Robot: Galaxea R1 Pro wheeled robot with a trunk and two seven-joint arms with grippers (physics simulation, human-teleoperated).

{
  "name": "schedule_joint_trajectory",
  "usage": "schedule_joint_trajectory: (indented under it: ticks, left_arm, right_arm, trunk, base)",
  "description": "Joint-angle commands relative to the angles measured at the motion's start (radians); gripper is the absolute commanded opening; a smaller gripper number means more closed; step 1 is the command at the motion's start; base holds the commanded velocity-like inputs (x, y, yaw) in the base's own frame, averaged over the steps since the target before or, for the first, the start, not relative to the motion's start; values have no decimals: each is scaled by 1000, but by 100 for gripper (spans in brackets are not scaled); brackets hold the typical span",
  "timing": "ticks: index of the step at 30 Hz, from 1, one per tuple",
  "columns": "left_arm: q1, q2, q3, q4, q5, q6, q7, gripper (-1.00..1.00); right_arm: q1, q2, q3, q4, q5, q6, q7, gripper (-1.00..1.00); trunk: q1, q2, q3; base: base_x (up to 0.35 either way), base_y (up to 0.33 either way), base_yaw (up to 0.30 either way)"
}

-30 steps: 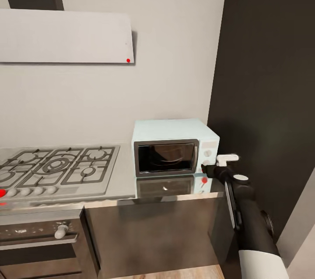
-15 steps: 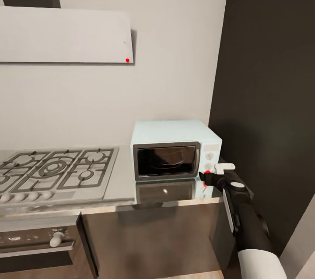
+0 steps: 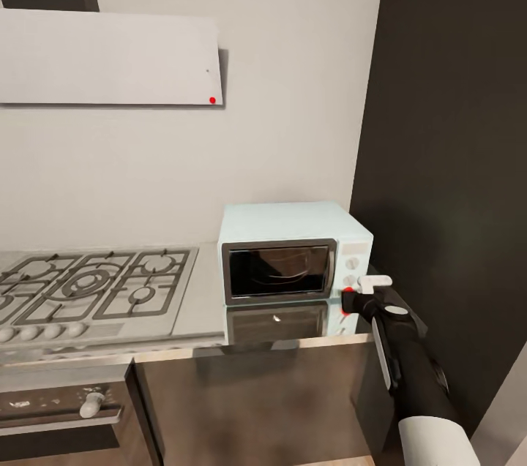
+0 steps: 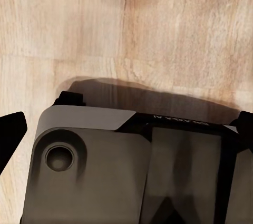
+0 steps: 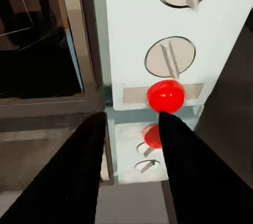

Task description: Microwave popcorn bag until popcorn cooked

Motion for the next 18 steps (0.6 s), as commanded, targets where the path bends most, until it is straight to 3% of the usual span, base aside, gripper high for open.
schedule_joint_trajectory:
  ticks: [1,3,8,18]
  left_arm:
    - [-1,0,-9,1,9,-4,-1,100]
    - [-1,0,-9,1,9,-4,-1,100]
    - [-1,0,-9,1,8,-4,-1,100]
    - [-1,0,-9,1,6,-4,-1,100]
  right_arm:
    - [-1,1,-3,0,11,4,9,-100]
    - [-1,-2,-3,6,13,4,12,-100]
    - [-1,-77,-2,99,10,-53,25,-100]
    - [-1,-121,-4,113,5,-82,115,-100]
  trunk:
    - [0,-1,-1]
    - [0,-1,-1]
    - [0,-1,-1]
    - [0,-1,-1]
  base:
    - [0,0,0]
    - [0,0,0]
    - [0,0,0]
    - [0,0,0]
